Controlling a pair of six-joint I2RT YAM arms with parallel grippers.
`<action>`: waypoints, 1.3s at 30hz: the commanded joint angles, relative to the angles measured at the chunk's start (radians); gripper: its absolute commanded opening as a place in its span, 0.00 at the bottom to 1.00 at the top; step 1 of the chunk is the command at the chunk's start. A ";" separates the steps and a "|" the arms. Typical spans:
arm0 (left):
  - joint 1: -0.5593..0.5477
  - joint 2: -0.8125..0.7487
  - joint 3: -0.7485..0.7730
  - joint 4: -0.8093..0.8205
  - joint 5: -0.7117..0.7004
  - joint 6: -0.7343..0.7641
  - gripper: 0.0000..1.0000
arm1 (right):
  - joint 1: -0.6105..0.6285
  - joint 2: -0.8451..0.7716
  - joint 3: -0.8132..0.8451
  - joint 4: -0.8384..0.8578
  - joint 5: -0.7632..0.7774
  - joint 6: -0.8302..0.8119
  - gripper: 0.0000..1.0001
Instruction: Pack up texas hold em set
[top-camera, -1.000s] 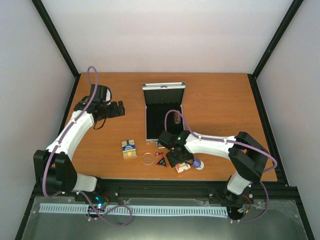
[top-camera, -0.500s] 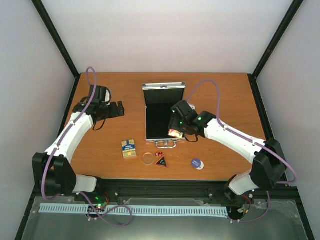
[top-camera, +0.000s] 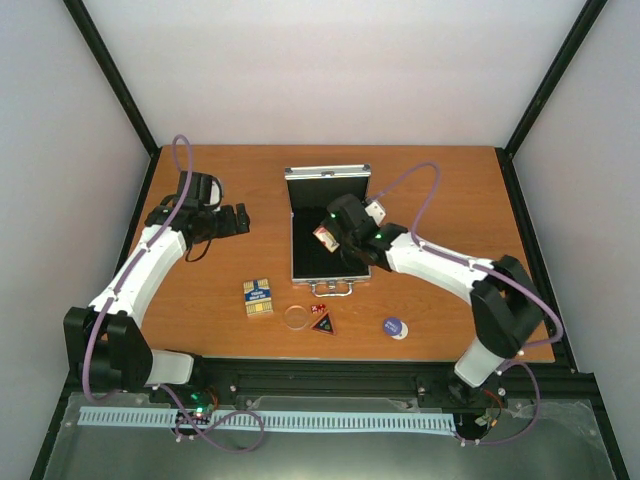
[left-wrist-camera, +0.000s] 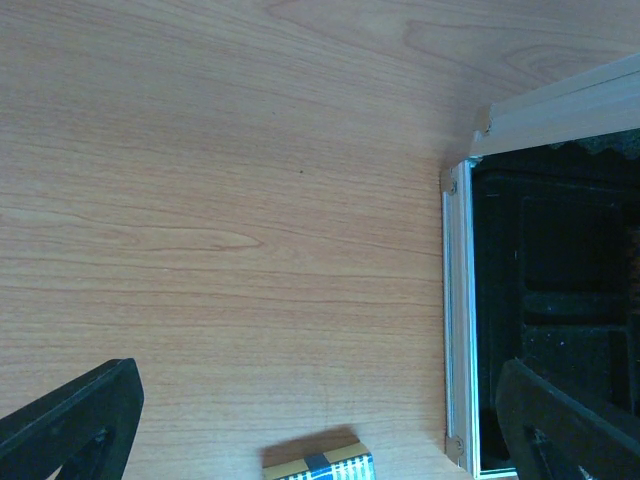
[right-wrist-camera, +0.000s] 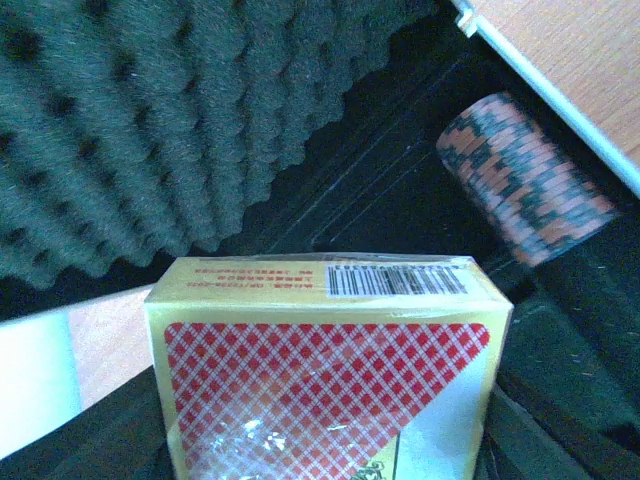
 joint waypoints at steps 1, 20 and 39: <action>-0.006 -0.021 0.022 -0.039 0.007 0.022 1.00 | -0.003 0.086 0.079 0.108 0.047 0.125 0.18; -0.005 -0.118 0.042 -0.082 -0.043 0.040 1.00 | -0.009 0.300 0.189 0.184 0.123 0.351 0.21; -0.007 -0.120 0.023 -0.077 -0.027 0.044 1.00 | -0.011 0.345 0.148 0.177 0.144 0.525 0.31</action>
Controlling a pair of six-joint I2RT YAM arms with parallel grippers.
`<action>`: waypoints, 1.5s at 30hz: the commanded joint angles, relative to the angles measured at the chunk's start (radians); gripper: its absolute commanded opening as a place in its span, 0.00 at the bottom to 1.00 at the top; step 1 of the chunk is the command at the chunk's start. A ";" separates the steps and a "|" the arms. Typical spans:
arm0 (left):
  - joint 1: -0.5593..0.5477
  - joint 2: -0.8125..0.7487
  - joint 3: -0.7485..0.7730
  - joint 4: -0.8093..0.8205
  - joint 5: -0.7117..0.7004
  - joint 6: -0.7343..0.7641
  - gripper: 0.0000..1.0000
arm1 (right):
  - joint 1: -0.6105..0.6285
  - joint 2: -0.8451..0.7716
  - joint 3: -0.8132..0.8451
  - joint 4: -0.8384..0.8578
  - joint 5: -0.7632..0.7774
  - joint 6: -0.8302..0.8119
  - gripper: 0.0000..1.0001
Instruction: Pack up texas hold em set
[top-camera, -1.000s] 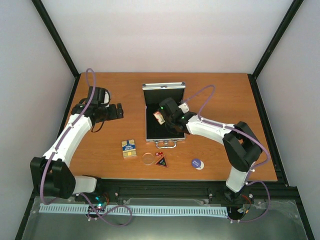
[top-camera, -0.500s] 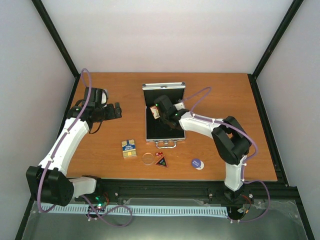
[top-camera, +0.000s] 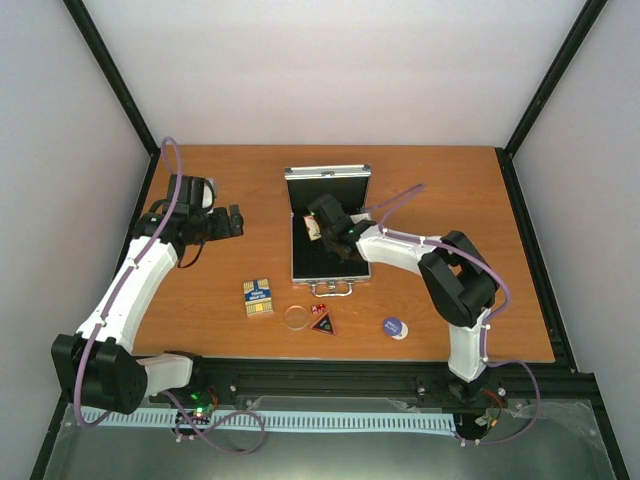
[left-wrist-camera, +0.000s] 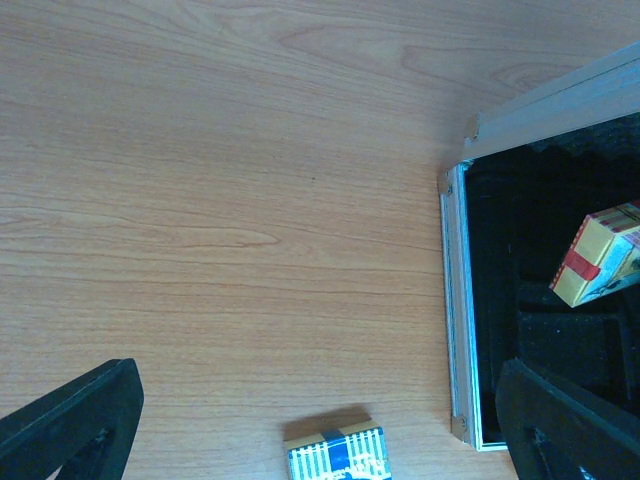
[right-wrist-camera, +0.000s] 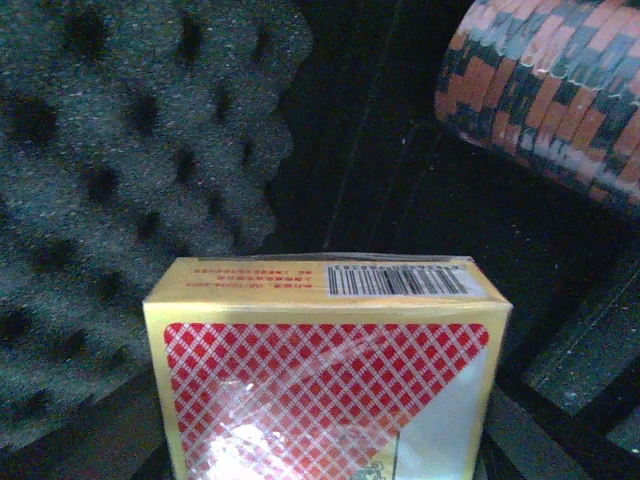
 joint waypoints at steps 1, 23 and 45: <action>-0.003 -0.008 0.020 -0.009 0.014 0.013 1.00 | -0.007 0.015 -0.004 0.015 0.056 0.051 0.39; -0.003 -0.012 0.020 -0.013 0.021 0.021 1.00 | -0.023 0.056 -0.049 0.043 0.032 0.176 0.61; -0.004 -0.030 0.017 -0.015 0.021 0.024 1.00 | -0.032 0.072 0.030 -0.014 0.032 0.177 0.93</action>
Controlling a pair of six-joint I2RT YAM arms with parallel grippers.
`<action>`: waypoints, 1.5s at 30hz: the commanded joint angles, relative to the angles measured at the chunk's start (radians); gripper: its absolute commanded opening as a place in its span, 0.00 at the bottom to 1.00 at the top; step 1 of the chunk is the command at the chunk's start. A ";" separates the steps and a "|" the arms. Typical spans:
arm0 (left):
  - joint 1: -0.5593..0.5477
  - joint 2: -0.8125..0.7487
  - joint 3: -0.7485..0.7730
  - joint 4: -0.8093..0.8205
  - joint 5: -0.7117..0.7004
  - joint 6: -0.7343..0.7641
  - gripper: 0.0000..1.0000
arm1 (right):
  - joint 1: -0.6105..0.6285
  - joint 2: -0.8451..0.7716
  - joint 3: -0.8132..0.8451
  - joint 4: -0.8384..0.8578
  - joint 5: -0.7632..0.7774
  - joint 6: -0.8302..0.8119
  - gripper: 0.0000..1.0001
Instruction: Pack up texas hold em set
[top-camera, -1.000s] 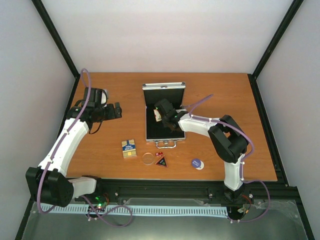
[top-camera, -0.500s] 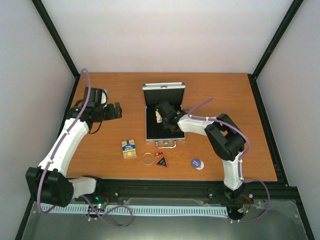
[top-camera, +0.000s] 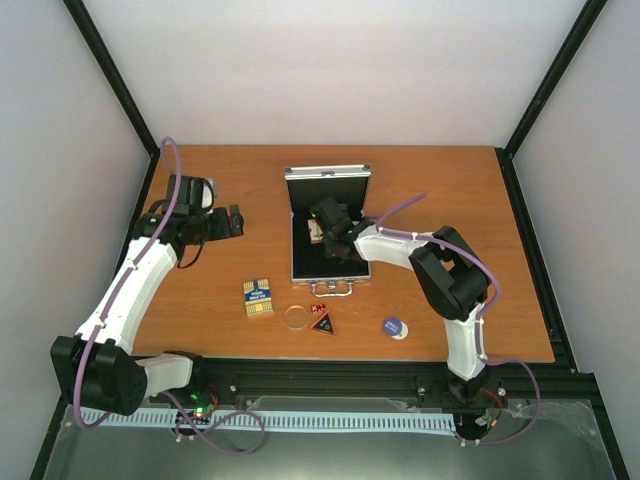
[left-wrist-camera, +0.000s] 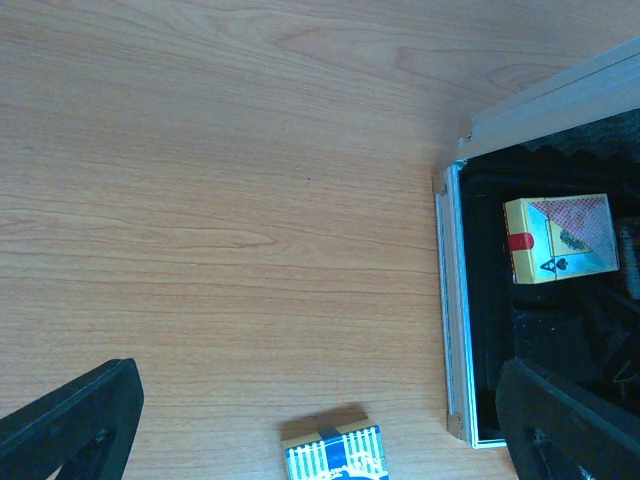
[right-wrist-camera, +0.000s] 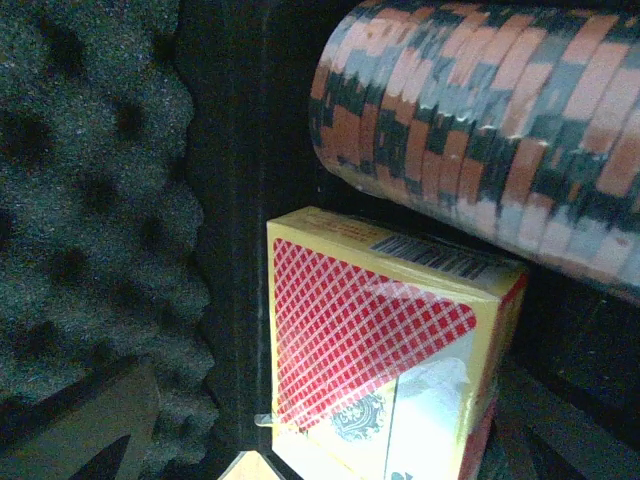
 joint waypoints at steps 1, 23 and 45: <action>-0.003 -0.025 0.016 -0.014 0.012 0.021 1.00 | -0.007 0.002 0.031 -0.022 0.031 -0.003 0.93; -0.004 -0.031 0.028 -0.014 0.004 0.030 1.00 | -0.005 -0.186 0.200 -0.501 -0.136 -0.812 0.98; -0.003 -0.006 0.020 -0.009 -0.024 0.035 1.00 | 0.224 -0.209 0.029 -0.320 -0.049 -1.486 0.23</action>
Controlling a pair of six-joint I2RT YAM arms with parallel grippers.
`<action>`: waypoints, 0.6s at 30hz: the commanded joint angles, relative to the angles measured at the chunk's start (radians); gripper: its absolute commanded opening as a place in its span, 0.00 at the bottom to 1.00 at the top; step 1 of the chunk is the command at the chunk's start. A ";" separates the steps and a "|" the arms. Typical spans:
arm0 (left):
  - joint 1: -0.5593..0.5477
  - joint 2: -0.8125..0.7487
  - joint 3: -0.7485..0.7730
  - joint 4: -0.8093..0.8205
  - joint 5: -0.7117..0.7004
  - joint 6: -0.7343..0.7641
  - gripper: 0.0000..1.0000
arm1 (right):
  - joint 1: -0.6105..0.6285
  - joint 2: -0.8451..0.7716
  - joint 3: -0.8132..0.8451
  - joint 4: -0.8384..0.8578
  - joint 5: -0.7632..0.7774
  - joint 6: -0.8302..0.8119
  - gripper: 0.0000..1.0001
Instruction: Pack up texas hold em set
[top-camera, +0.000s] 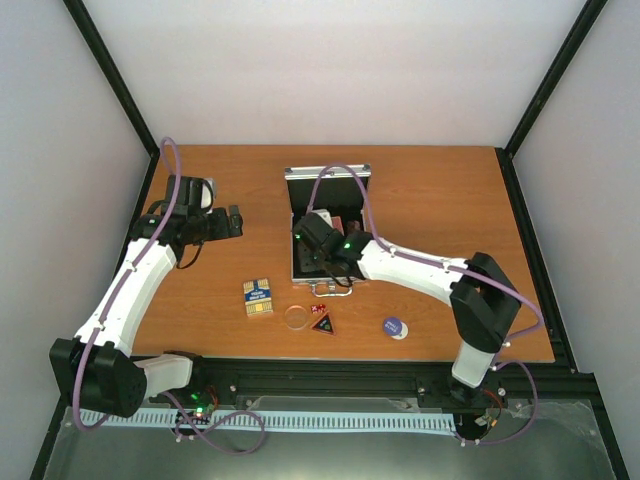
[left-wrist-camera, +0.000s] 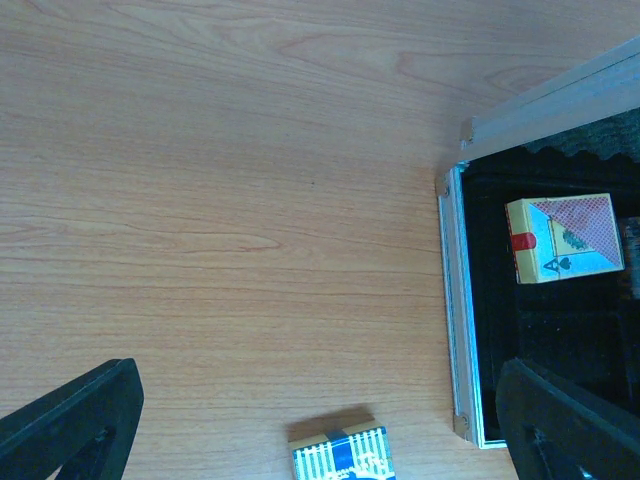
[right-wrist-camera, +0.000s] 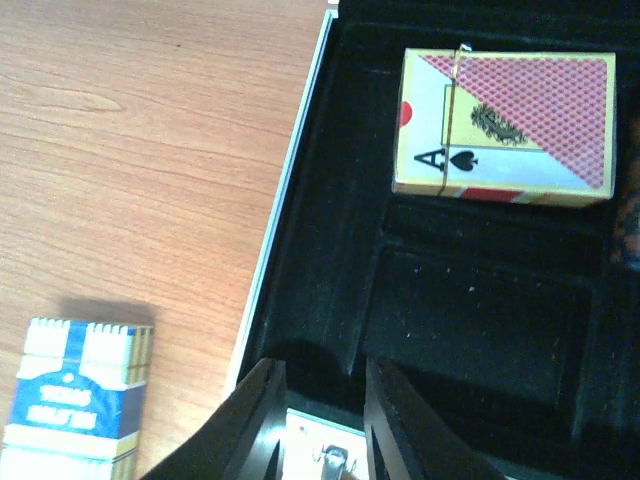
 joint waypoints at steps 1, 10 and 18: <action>-0.003 0.007 0.022 -0.009 -0.016 0.019 1.00 | 0.036 0.070 0.025 0.059 0.140 -0.179 0.24; -0.003 0.023 0.010 0.000 -0.005 0.017 1.00 | 0.039 0.176 0.013 0.239 0.274 -0.384 0.41; -0.003 0.030 0.010 0.001 -0.005 0.017 1.00 | 0.036 0.216 0.039 0.254 0.424 -0.331 1.00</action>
